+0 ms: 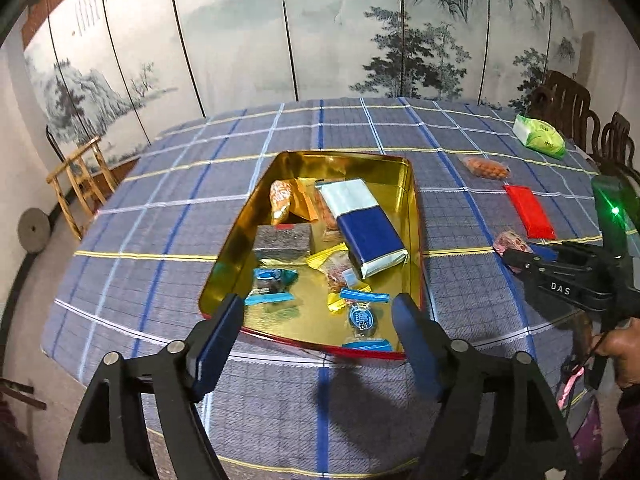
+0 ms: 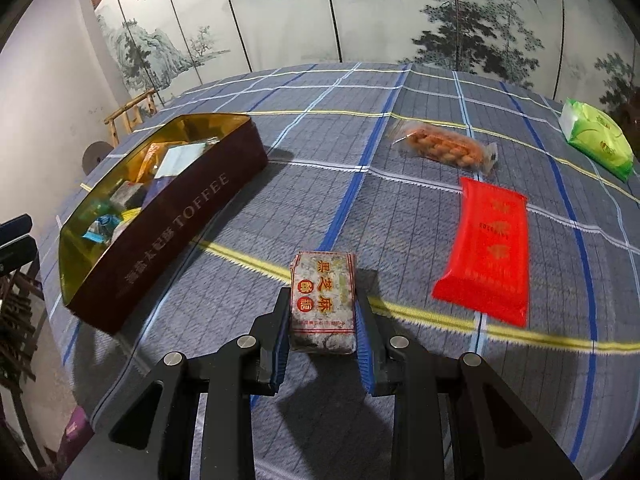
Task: Organize snacks
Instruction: 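Open the left gripper over the tin while the right gripper holds the cake packet, then carry the white-and-red cake packet into the tin and open the right gripper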
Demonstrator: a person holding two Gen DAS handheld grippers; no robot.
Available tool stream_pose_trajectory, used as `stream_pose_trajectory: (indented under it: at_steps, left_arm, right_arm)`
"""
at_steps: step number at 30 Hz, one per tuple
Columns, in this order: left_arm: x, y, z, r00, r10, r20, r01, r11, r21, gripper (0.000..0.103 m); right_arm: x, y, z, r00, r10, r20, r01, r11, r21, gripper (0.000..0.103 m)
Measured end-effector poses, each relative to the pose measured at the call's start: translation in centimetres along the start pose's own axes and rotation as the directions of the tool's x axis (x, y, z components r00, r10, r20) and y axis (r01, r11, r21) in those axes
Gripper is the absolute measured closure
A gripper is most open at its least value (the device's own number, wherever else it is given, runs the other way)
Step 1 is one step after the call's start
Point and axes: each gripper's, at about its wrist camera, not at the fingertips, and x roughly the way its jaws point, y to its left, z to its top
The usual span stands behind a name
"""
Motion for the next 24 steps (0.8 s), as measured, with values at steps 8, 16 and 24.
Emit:
stream_pose_trajectory:
  at_steps: [8, 16, 24]
  left_arm:
    - [-1.2, -0.3, -0.7, 0.999, 0.039, 0.032, -0.04, 0.999, 0.035, 0.02]
    - [-1.8, 0.1, -1.3, 0.997, 0.069, 0.045, -0.071, 0.996, 0.048, 0.016]
    - [-1.5, 0.8, -2.0, 0.995, 0.092, 0.036, -0.094, 0.994, 0.049, 0.015]
  right_arm:
    - [-1.8, 1.7, 0.0, 1.0, 0.01, 0.014, -0.01, 1.0, -0.015, 0.073]
    - [-3.4, 4.9, 1.0, 0.998, 0.045, 0.037, -0.043, 0.997, -0.062, 0.073]
    - [-3.4, 8.8, 2.7, 0.994, 0.1, 0.036, -0.095, 0.988, -0.12, 0.073]
